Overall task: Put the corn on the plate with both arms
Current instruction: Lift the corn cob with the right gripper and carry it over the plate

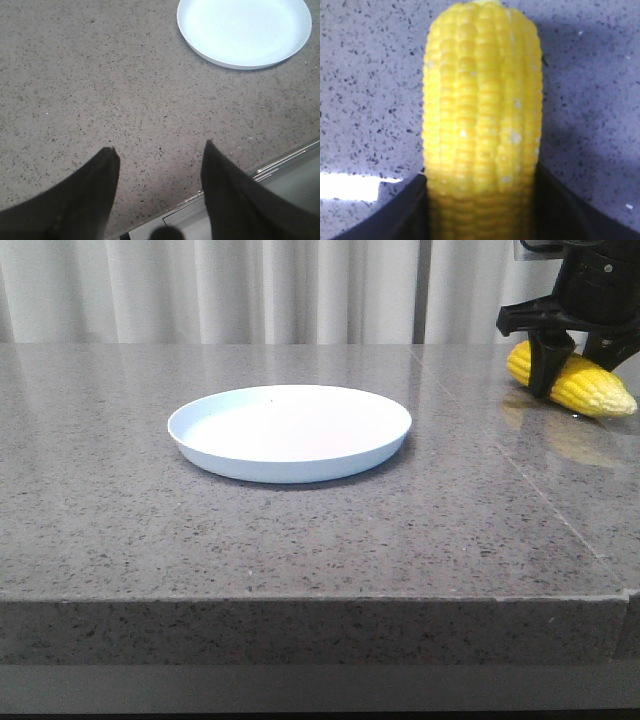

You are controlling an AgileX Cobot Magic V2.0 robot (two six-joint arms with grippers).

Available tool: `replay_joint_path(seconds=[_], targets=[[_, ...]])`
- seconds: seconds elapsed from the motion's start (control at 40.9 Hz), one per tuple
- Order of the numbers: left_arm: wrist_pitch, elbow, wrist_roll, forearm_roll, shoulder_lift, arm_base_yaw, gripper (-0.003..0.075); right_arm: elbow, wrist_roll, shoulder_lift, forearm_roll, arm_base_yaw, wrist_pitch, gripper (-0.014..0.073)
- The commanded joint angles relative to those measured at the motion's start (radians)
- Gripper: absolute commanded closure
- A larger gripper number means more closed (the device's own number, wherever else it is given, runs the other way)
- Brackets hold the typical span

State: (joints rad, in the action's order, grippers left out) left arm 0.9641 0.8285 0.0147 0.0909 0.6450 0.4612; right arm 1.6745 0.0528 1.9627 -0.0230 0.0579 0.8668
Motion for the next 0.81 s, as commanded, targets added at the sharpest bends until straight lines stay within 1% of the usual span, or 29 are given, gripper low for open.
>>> replay_joint_path(seconds=[0.0,0.196,0.342,0.513,0.611,0.782], targets=[[-0.064,0.026,0.011,0.006,0.000,0.009,0.0357,0.034,-0.010,-0.096,-0.003,0.003,-0.015,0.0354],[-0.064,0.026,0.011,0.006,0.000,0.009,0.0357,0.035,-0.016,-0.195,0.065,0.030,0.002,0.0354],[-0.064,0.026,0.011,0.006,0.000,0.009,0.0357,0.035,-0.059,-0.279,0.109,0.085,0.033,0.0354],[-0.064,0.026,0.011,0.006,0.000,0.009,0.0357,0.035,-0.132,-0.346,0.157,0.198,0.069,0.0354],[-0.064,0.026,0.011,0.006,0.000,0.009,0.0357,0.035,-0.169,-0.354,0.165,0.290,0.081,0.0354],[-0.064,0.026,0.011,0.006,0.000,0.009,0.0357,0.035,-0.174,-0.324,0.166,0.425,0.054,0.0354]])
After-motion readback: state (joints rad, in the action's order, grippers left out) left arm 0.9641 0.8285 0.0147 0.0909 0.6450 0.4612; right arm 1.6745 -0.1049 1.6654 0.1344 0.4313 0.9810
